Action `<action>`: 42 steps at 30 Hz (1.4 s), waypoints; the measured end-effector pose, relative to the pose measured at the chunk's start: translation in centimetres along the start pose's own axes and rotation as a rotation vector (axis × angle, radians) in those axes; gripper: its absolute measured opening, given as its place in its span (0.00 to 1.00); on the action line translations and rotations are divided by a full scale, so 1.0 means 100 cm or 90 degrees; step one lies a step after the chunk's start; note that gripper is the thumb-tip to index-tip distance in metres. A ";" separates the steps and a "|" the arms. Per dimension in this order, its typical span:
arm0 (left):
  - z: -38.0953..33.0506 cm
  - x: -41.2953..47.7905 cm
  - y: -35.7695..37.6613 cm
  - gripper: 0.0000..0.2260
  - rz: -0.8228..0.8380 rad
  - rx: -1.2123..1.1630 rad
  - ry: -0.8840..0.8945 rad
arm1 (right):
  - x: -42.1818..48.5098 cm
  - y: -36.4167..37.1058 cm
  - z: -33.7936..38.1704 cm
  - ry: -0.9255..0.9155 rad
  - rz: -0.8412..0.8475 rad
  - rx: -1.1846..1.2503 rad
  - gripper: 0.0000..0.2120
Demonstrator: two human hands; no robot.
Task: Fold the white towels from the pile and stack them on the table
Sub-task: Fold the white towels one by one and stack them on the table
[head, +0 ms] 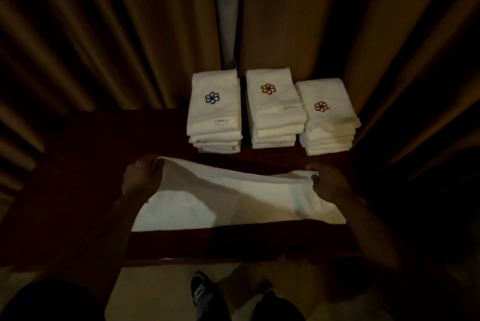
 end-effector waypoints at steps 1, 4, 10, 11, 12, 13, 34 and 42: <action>-0.003 0.000 -0.006 0.14 -0.008 -0.005 -0.004 | 0.001 -0.004 -0.001 -0.022 0.015 -0.002 0.17; -0.007 0.002 -0.022 0.14 -0.027 -0.002 -0.015 | 0.002 -0.023 0.000 -0.074 0.009 -0.020 0.14; -0.014 0.007 -0.057 0.14 -0.078 -0.023 -0.017 | 0.009 -0.086 0.014 -0.107 -0.152 -0.016 0.05; -0.017 0.008 -0.063 0.14 -0.091 -0.025 -0.006 | 0.008 -0.098 0.019 -0.129 -0.189 -0.002 0.04; -0.020 0.010 -0.069 0.13 -0.103 -0.025 0.002 | 0.006 -0.109 0.024 -0.148 -0.222 0.016 0.03; -0.023 0.011 -0.074 0.13 -0.111 -0.024 0.007 | 0.005 -0.120 0.029 -0.164 -0.248 0.037 0.02; -0.074 -0.015 -0.198 0.11 -0.257 -0.053 0.151 | -0.058 -0.230 0.085 -0.163 -0.406 0.148 0.08; -0.066 -0.042 -0.237 0.10 -0.255 -0.039 0.209 | -0.133 -0.241 0.111 -0.157 -0.468 0.119 0.08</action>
Point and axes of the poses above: each hand's wrist, its own x-axis towards the middle knuckle, its own y-axis out of the palm, z = x × y, the point moved 8 cm from there along x, towards the middle knuckle
